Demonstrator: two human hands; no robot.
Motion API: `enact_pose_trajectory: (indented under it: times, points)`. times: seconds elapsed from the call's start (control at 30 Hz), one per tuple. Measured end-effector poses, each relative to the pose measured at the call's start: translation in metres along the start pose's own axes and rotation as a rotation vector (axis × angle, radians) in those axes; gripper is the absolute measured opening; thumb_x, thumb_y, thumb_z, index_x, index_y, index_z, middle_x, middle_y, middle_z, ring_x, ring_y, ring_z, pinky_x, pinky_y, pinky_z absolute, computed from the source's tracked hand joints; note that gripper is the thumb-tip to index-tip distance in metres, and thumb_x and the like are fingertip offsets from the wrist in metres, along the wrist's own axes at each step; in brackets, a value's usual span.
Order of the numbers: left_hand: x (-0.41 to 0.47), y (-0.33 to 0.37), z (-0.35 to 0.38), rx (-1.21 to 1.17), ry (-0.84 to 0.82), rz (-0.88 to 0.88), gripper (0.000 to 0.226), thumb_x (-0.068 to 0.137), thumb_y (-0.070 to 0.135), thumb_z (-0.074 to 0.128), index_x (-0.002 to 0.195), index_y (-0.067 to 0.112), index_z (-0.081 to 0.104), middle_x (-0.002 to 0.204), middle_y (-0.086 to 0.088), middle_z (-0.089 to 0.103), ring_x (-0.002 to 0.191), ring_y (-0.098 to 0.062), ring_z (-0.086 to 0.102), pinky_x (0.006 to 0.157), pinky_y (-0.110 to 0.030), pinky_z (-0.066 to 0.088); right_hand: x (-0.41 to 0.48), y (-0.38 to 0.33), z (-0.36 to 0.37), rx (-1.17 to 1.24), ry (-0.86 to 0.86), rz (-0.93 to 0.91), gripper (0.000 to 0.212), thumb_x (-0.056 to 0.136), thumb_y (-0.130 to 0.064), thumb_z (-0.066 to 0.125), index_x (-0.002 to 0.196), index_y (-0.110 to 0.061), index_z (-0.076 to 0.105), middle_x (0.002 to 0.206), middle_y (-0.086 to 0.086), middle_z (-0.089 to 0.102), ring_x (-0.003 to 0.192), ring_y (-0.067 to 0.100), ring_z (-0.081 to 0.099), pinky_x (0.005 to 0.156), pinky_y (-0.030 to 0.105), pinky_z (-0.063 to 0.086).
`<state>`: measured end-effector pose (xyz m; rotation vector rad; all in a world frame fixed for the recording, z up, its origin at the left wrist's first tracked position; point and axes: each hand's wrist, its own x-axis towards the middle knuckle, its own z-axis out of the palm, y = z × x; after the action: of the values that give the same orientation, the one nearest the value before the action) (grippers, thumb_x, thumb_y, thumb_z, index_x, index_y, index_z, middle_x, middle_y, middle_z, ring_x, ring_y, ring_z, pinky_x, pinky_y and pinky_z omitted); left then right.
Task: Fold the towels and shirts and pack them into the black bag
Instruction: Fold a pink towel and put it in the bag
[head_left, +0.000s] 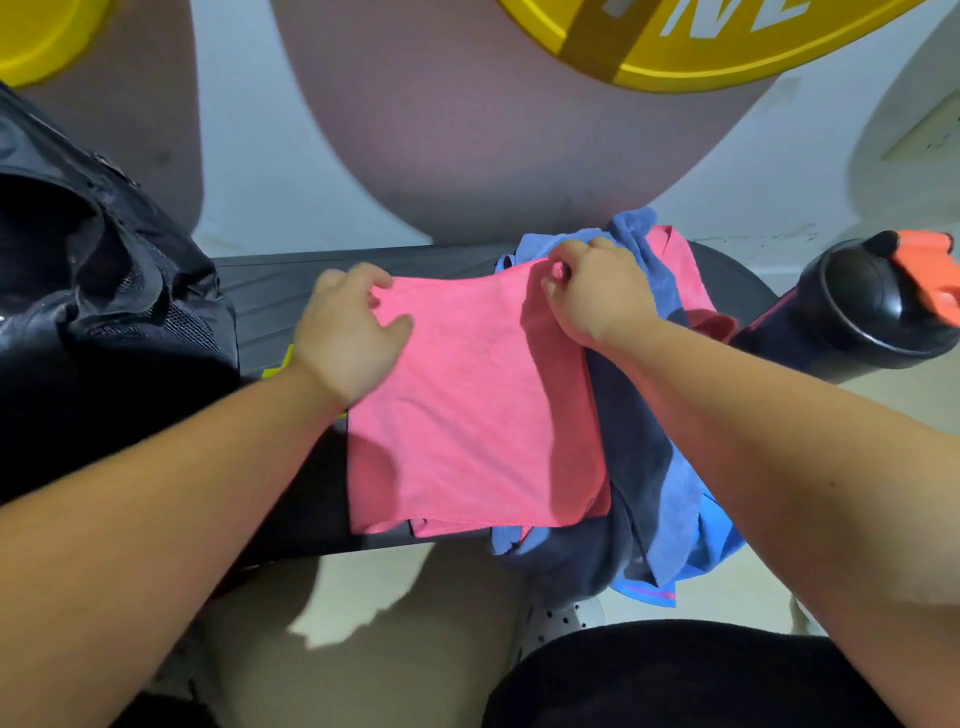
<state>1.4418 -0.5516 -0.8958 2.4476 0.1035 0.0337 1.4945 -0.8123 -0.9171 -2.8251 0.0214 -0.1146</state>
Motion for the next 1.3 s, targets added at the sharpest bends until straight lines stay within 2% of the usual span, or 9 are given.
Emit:
enact_pose_trajectory:
  times: [0.2, 0.37, 0.43, 0.53, 0.7, 0.83, 0.97, 1.13, 1.3]
  points:
    - [0.056, -0.04, -0.01, 0.188, -0.099, -0.162, 0.047, 0.093, 0.035, 0.059, 0.138, 0.023, 0.052, 0.14, -0.014, 0.04, 0.119, -0.034, 0.054, 0.108, -0.04, 0.039, 0.038, 0.005, 0.014, -0.052, 0.022, 0.141, 0.028, 0.087, -0.036, 0.048, 0.087, -0.02, 0.071, 0.084, 0.002, 0.067, 0.086, 0.029, 0.062, 0.063, 0.031, 0.037]
    - [0.07, -0.044, -0.001, 0.188, -0.202, -0.094, 0.004, 0.084, 0.026, 0.065, 0.082, 0.029, 0.063, 0.108, -0.012, 0.057, 0.1, -0.031, 0.058, 0.09, -0.041, 0.051, 0.037, 0.006, 0.018, -0.092, -0.001, 0.072, 0.021, 0.082, -0.03, 0.058, 0.078, -0.02, 0.075, 0.087, 0.003, 0.063, 0.087, 0.027, 0.058, 0.067, 0.031, 0.039]
    - [0.071, -0.046, -0.002, 0.171, -0.163, -0.105, 0.017, 0.078, 0.024, 0.065, 0.065, 0.032, 0.058, 0.094, -0.009, 0.063, 0.093, -0.033, 0.06, 0.08, -0.041, 0.053, 0.033, 0.007, 0.013, -0.007, 0.025, 0.046, 0.017, 0.084, -0.028, 0.06, 0.077, -0.019, 0.073, 0.089, 0.002, 0.064, 0.088, 0.025, 0.058, 0.069, 0.033, 0.042]
    - [0.067, -0.044, -0.011, 0.145, -0.072, -0.125, 0.009, 0.072, 0.028, 0.066, 0.064, 0.029, 0.062, 0.077, -0.002, 0.064, 0.081, -0.031, 0.062, 0.073, -0.037, 0.054, 0.028, 0.007, -0.002, 0.155, 0.042, 0.029, 0.01, 0.088, -0.024, 0.062, 0.083, -0.017, 0.067, 0.085, -0.003, 0.068, 0.082, 0.018, 0.058, 0.07, 0.03, 0.042]
    - [0.048, -0.026, -0.04, -0.152, -0.05, -0.032, 0.013, 0.077, 0.007, 0.067, 0.077, 0.019, 0.061, 0.063, 0.001, 0.055, 0.055, -0.015, 0.047, 0.054, -0.028, 0.033, 0.007, 0.0, -0.047, 0.413, 0.051, 0.048, 0.008, 0.089, -0.021, 0.069, 0.083, -0.016, 0.066, 0.073, -0.005, 0.067, 0.064, 0.008, 0.058, 0.062, 0.015, 0.043]
    - [0.021, -0.005, -0.086, -0.147, -0.182, 0.095, 0.019, 0.076, 0.003, 0.072, 0.081, 0.019, 0.064, 0.063, 0.004, 0.06, 0.049, -0.009, 0.047, 0.057, -0.026, 0.037, -0.014, -0.01, -0.099, 0.535, 0.069, 0.043, 0.02, 0.088, -0.016, 0.072, 0.072, -0.023, 0.062, 0.063, -0.005, 0.064, 0.048, 0.0, 0.051, 0.057, 0.024, 0.044]
    - [-0.015, 0.013, -0.132, 0.053, -0.299, 0.242, 0.016, 0.079, 0.008, 0.075, 0.085, 0.022, 0.069, 0.072, 0.002, 0.068, 0.06, -0.014, 0.056, 0.059, -0.026, 0.044, -0.063, -0.026, -0.149, 0.628, 0.073, 0.005, 0.012, 0.089, -0.011, 0.072, 0.081, -0.015, 0.065, 0.066, -0.004, 0.065, 0.052, -0.003, 0.055, 0.06, 0.019, 0.048]
    - [-0.064, 0.022, -0.169, 0.176, -0.449, 0.391, 0.015, 0.084, 0.027, 0.078, 0.073, 0.021, 0.068, 0.099, -0.002, 0.066, 0.092, -0.019, 0.064, 0.088, -0.028, 0.048, -0.122, -0.026, -0.187, 0.761, 0.112, 0.021, 0.008, 0.092, -0.015, 0.069, 0.085, -0.014, 0.065, 0.072, 0.0, 0.067, 0.064, 0.009, 0.057, 0.067, 0.031, 0.05]
    - [-0.103, 0.031, -0.196, 0.045, -0.446, 0.27, 0.021, 0.083, 0.033, 0.078, 0.073, 0.017, 0.071, 0.069, -0.003, 0.071, 0.061, -0.018, 0.06, 0.063, -0.031, 0.047, -0.169, -0.026, -0.197, 0.884, 0.097, 0.068, 0.01, 0.094, -0.018, 0.067, 0.084, -0.017, 0.064, 0.076, 0.017, 0.063, 0.068, 0.026, 0.056, 0.063, 0.057, 0.049]
